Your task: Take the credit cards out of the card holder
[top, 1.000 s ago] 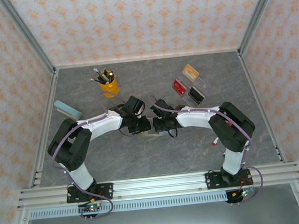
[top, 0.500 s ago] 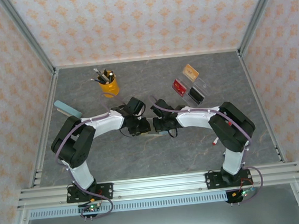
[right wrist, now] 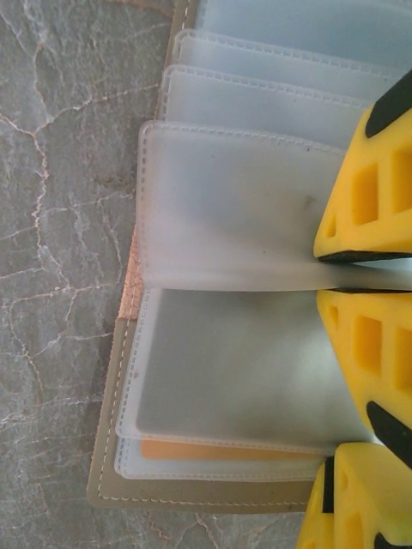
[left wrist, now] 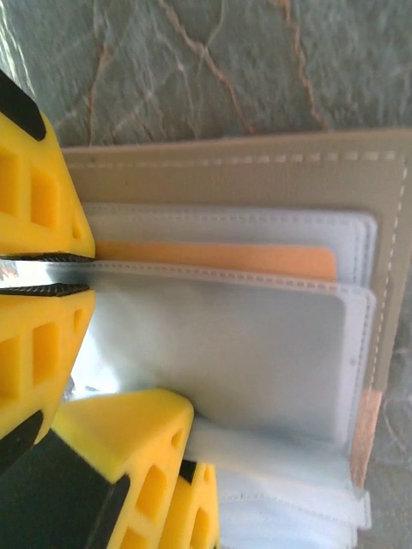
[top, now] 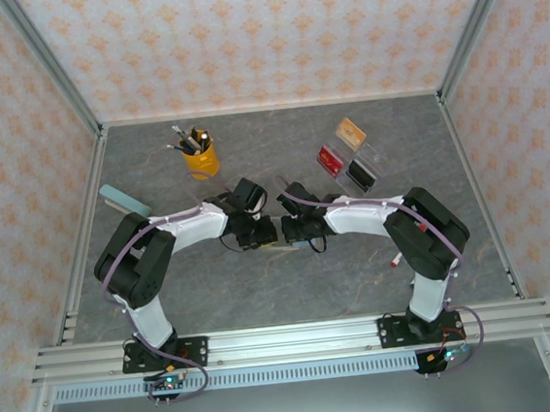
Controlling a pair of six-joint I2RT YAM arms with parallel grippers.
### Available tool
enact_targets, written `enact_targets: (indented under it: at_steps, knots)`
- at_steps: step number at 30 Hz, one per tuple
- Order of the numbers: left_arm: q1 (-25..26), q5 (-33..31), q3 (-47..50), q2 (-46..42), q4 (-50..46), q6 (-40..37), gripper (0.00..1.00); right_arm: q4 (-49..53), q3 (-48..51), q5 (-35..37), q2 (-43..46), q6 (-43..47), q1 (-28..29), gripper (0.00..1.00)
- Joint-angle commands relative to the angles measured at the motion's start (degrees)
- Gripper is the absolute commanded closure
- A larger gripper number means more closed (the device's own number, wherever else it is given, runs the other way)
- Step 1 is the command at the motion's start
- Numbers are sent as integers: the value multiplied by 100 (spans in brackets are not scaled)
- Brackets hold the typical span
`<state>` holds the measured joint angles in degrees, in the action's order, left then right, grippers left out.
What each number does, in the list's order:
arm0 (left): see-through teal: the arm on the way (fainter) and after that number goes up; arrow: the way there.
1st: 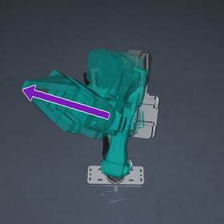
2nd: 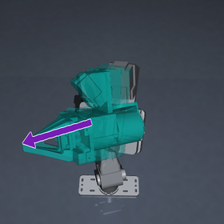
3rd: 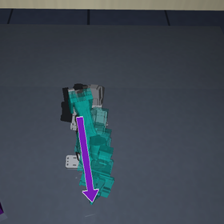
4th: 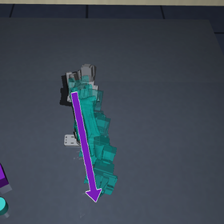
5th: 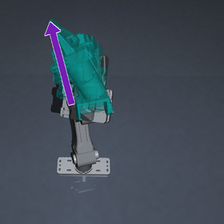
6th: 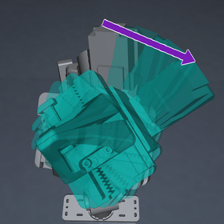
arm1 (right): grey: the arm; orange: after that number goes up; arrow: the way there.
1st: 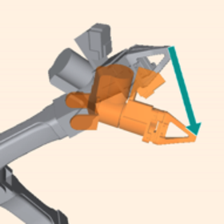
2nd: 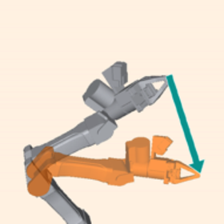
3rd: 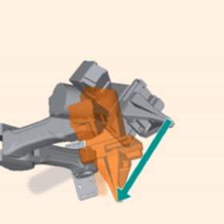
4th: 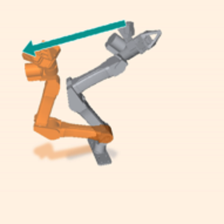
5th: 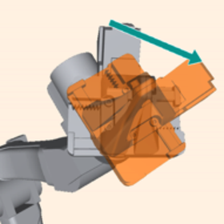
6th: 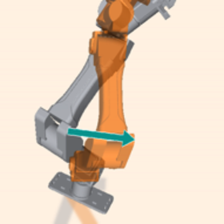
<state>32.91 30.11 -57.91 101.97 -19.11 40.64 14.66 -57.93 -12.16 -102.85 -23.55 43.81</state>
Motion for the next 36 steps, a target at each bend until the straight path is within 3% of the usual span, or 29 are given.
enact_targets:
  at_steps: [1, 6, 17, 26, 36]
  knots:
    - [74, 329, 34, -22, 395, 43, 82, 495, 430, -137, -623, -45, 13, 84]
    - [77, -276, 15, -245, 0, -26, 82, 521, 445, -103, -640, -52, 13, 84]
    - [54, 870, 234, 77, 1045, 378, 78, 468, 467, -205, -626, -79, 13, 84]
    - [-125, 841, 504, 4, 1238, 525, 87, 431, 449, -383, -384, -150, -13, 82]
    - [-354, 230, 579, -376, 254, -20, 96, 557, 254, -285, 934, -99, -48, 57]
